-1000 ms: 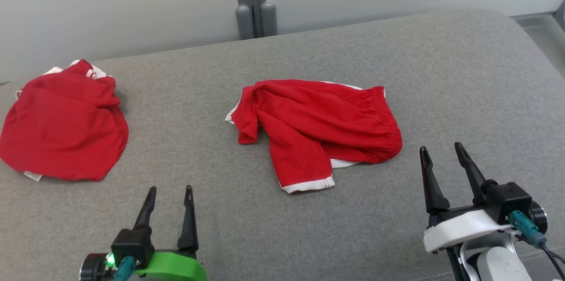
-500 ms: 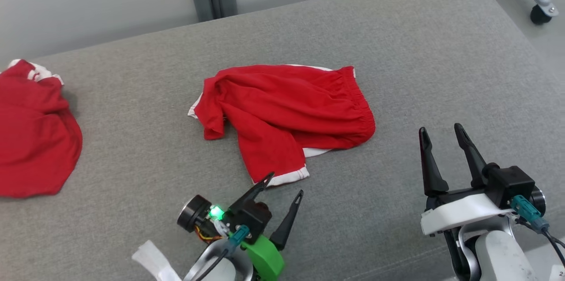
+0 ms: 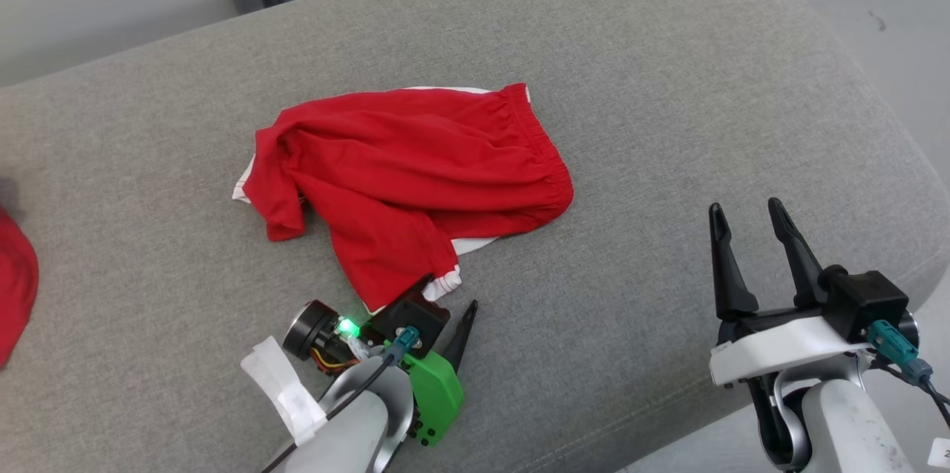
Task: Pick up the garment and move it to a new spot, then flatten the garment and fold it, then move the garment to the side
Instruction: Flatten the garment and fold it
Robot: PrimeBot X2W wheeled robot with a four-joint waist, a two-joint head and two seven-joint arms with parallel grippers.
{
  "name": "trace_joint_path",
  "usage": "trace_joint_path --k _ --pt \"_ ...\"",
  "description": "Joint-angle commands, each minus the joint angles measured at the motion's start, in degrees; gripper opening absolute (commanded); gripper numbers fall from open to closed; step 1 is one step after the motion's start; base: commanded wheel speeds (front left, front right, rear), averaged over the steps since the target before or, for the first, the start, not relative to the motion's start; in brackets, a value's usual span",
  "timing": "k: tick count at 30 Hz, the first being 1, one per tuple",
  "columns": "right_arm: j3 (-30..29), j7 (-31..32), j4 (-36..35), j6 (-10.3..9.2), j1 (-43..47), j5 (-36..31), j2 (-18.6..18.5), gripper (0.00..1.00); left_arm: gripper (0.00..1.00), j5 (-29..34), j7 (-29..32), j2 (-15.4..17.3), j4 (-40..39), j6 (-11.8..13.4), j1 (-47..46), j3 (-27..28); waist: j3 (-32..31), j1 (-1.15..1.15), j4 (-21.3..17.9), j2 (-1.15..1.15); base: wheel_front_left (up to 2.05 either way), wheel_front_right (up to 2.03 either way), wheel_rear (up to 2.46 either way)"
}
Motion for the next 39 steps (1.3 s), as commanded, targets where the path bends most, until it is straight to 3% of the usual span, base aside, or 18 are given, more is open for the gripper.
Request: trace_joint_path --k 1,3,4,19,30,39 --pt "-0.15 -0.18 -0.18 -0.06 -0.56 0.24 -0.09 1.0 0.44 -0.77 -0.18 0.28 0.32 0.27 -0.85 -0.38 0.56 0.0 -0.59 0.0 0.0 0.0 0.0" --pt "-0.49 -0.19 -0.33 -0.06 -0.45 0.28 -0.09 1.0 0.18 -2.06 -0.87 0.29 0.03 0.38 -1.14 -1.0 0.54 0.0 -0.38 0.0 0.0 0.0 0.0" --pt "-0.73 -0.18 -0.37 -0.06 -0.3 0.28 -0.09 1.0 0.0 -2.65 -1.28 0.29 -0.23 0.55 -1.3 -1.27 0.45 0.0 -0.16 0.0 0.0 0.0 0.0" --pt "-2.06 -0.18 -0.17 -0.06 0.6 -0.78 -0.09 1.0 0.0 -8.99 -6.33 0.27 -5.9 4.92 -1.92 -1.79 -2.49 0.0 5.45 0.0 0.0 0.0 0.0" --pt "-2.81 -0.19 1.09 -0.06 1.75 -1.69 -0.1 1.0 0.0 -13.32 -7.32 3.73 -18.47 12.07 3.36 9.5 -5.23 0.0 11.73 0.0 0.0 0.0 0.0" --pt "-2.1 -0.18 1.8 -0.06 1.91 -2.46 -0.11 1.0 0.0 -17.4 -7.28 4.45 -16.88 15.4 11.09 19.13 -5.0 0.0 14.44 0.0 0.0 0.0 0.0"
